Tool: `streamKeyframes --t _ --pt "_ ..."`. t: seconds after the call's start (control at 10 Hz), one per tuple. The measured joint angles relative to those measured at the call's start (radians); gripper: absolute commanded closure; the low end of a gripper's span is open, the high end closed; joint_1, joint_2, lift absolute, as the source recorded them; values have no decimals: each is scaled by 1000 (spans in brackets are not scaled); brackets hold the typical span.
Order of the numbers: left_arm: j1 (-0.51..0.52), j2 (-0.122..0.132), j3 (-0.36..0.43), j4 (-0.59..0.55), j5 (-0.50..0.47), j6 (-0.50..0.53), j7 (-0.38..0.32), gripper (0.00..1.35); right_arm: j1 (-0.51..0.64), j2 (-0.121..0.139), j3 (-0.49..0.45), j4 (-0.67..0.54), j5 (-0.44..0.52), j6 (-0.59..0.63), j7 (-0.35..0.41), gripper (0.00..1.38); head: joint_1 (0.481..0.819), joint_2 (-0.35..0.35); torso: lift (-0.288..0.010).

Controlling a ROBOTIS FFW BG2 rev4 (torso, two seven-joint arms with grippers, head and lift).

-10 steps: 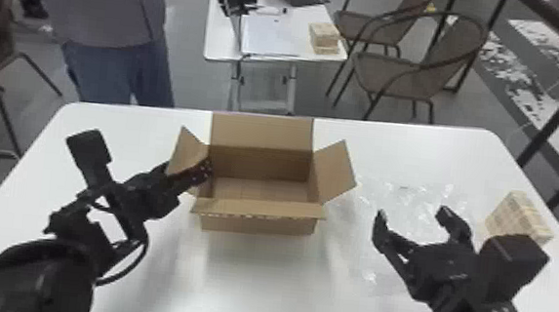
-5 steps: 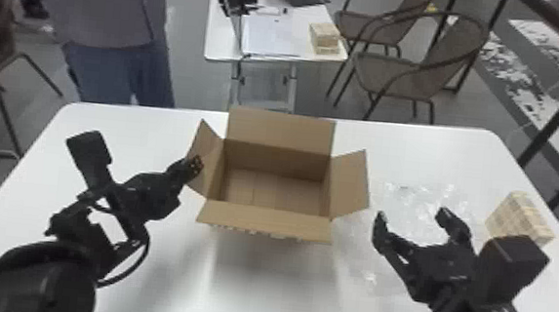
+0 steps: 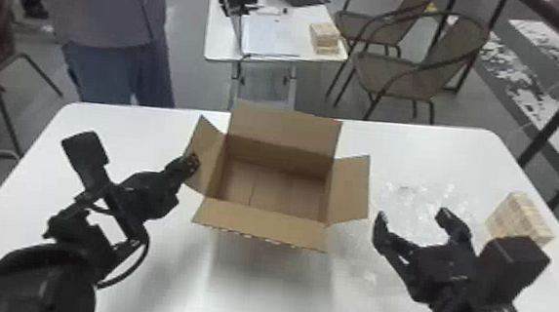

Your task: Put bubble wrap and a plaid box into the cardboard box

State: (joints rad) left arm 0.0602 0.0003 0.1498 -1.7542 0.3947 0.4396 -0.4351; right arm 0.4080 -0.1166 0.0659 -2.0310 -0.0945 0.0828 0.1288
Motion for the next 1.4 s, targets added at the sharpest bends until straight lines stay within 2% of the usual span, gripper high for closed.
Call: streamKeyframes --t 0.2,0.4,0.5,0.7,0.9,1.2,1.4 --pt "20 0 8 -74 -29 25 69 1220 -1 0 0 1 -2 0 0 246 695 24 -105" --pt "51 0 20 -197 -86 98 162 1220 -3 -1 2 3 -4 0 0 246 695 53 -105" --pt "63 0 24 -242 -100 113 187 1220 -4 -1 3 4 -4 0 0 246 695 64 -105" --pt "83 0 24 -292 -136 85 223 1220 -6 -1 5 5 -4 0 0 246 695 78 -105" --pt "99 0 14 -314 -162 47 239 1220 -7 -2 5 4 -4 0 0 246 695 85 -105" --pt "108 0 11 -324 -171 59 240 1220 -18 -2 3 -2 -7 16 -2 246 695 83 -105" --pt "111 0 15 -329 -174 67 240 1220 -60 -2 -14 -37 -19 142 -2 246 695 77 -105"
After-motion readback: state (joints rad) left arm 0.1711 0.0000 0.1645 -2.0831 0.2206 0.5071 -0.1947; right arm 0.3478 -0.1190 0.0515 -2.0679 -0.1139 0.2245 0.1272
